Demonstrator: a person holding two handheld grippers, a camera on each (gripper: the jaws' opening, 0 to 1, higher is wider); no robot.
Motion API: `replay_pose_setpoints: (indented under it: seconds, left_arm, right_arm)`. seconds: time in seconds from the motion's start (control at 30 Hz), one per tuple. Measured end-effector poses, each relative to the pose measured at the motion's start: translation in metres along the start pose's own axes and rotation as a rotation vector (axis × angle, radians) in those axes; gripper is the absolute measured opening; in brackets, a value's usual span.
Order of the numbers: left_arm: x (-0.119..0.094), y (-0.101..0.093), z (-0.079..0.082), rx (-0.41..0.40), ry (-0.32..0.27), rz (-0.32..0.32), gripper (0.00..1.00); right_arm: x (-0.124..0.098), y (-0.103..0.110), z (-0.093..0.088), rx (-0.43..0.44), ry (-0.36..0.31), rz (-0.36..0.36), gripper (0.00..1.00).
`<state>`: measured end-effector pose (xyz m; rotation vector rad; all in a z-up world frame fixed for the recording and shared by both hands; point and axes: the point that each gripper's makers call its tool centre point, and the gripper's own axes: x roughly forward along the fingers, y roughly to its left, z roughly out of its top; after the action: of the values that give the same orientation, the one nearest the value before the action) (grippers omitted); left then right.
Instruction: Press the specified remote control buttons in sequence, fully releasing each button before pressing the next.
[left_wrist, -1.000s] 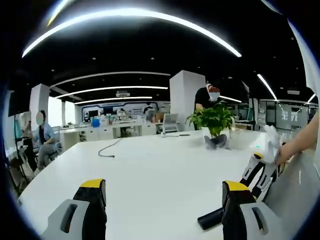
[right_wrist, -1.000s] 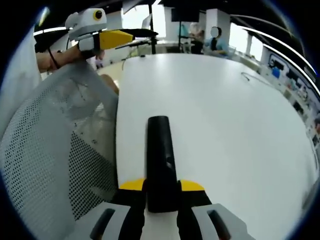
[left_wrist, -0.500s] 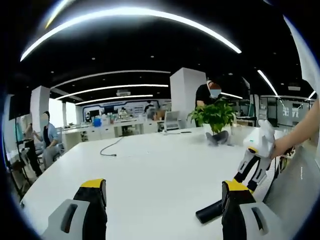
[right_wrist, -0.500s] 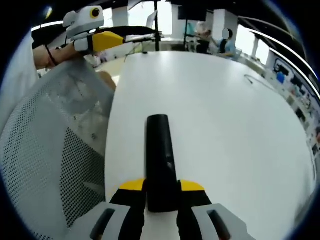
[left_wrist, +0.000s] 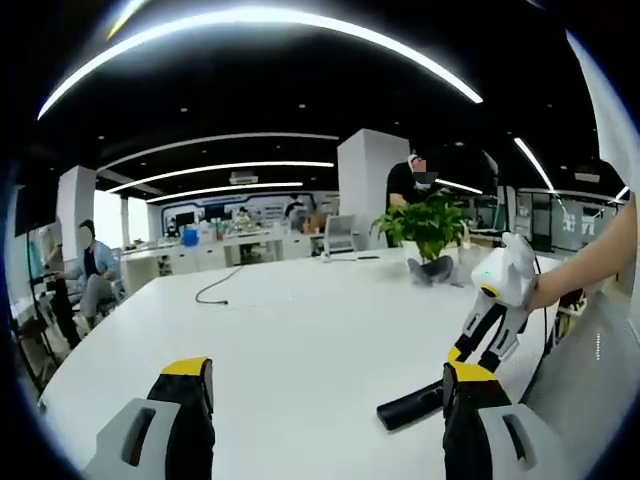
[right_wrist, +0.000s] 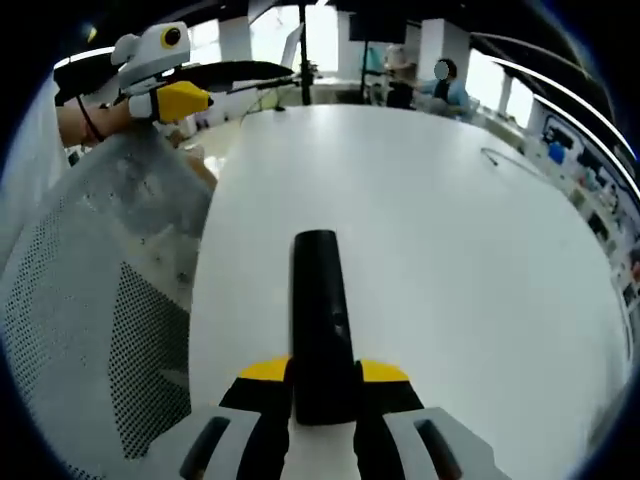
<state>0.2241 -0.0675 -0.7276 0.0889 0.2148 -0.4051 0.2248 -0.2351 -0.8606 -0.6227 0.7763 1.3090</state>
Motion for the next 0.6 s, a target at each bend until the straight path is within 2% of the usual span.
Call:
replay_pose_setpoints:
  seconds: [0.6]
  left_arm:
    - [0.0, 0.003, 0.0, -0.005, -0.005, 0.012, 0.98]
  right_arm:
    - [0.001, -0.018, 0.002, -0.008, 0.01, -0.006, 0.21]
